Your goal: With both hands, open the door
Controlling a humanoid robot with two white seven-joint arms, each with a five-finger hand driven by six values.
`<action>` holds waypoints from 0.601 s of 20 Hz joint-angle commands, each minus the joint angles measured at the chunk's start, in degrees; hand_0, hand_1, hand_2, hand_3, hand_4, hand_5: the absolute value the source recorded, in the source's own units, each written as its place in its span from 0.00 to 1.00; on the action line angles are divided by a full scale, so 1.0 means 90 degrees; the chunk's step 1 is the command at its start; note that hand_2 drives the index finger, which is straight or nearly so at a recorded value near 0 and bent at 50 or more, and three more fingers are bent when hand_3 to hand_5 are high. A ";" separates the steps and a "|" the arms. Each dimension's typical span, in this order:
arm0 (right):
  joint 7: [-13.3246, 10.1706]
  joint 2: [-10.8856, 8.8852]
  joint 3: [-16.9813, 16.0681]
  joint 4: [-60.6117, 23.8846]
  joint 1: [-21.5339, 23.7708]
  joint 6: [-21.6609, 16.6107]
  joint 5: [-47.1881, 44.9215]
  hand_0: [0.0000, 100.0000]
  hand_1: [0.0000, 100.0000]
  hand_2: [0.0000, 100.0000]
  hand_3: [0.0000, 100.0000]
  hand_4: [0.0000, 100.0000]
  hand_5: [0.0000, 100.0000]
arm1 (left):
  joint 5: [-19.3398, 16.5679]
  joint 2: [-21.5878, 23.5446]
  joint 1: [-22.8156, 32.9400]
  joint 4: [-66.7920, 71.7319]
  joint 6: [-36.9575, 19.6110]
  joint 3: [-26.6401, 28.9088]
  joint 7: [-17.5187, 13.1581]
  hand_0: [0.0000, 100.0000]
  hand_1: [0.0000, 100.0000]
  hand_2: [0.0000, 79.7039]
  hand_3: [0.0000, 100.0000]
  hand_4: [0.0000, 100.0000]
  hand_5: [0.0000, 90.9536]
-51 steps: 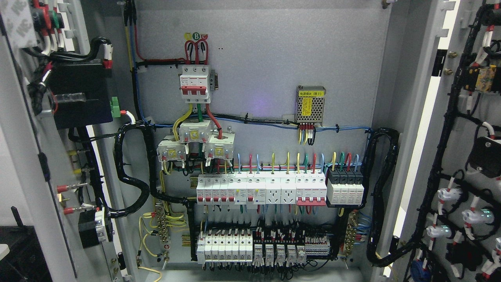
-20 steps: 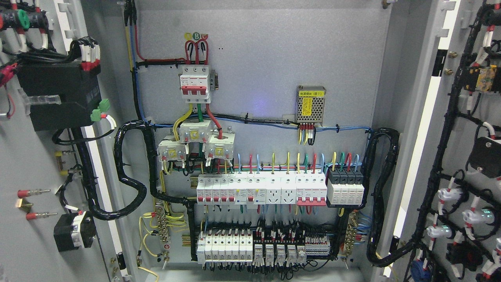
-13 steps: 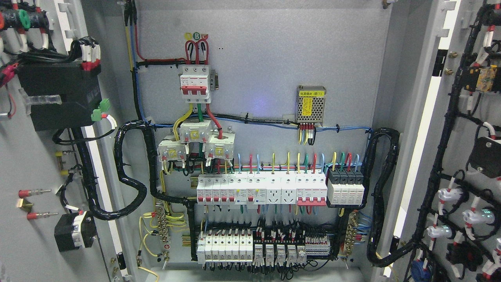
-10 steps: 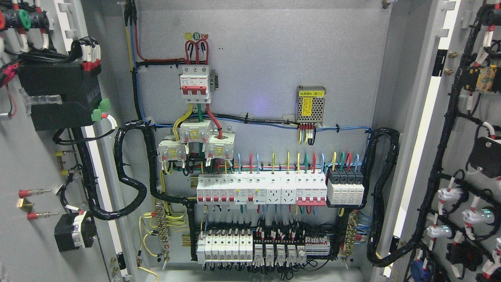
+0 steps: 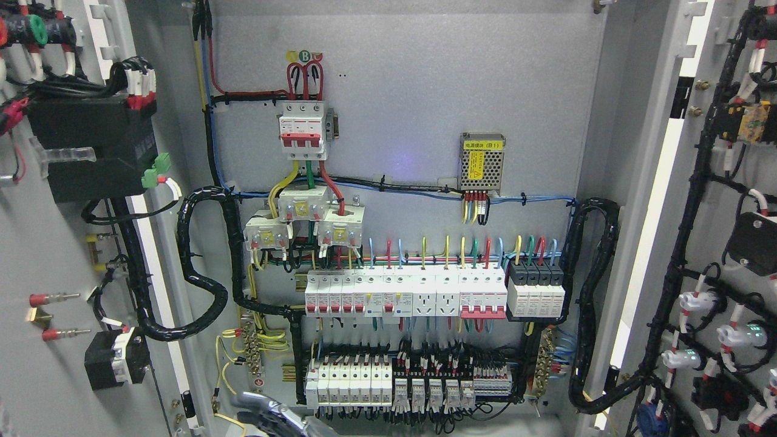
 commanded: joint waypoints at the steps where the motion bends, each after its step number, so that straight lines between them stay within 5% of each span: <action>1: -0.0096 -0.0857 -0.0683 -0.0031 0.0564 -0.0269 -0.0008 0.12 0.39 0.00 0.00 0.00 0.00 | 0.0298 0.0379 0.0571 -0.3102 -0.0599 -0.0892 0.0029 0.12 0.39 0.00 0.00 0.00 0.00; 5: -0.0106 -0.1394 -0.0917 -0.0264 0.0954 -0.0279 0.0001 0.12 0.39 0.00 0.00 0.00 0.00 | 0.0298 0.0624 0.1011 -0.3707 -0.1565 -0.1146 0.0029 0.12 0.39 0.00 0.00 0.00 0.00; 12: -0.0116 -0.1931 -0.1611 -0.0849 0.1755 -0.0923 -0.0008 0.12 0.39 0.00 0.00 0.00 0.00 | 0.0357 0.0761 0.1363 -0.4626 -0.2396 -0.1185 0.0048 0.12 0.39 0.00 0.00 0.00 0.00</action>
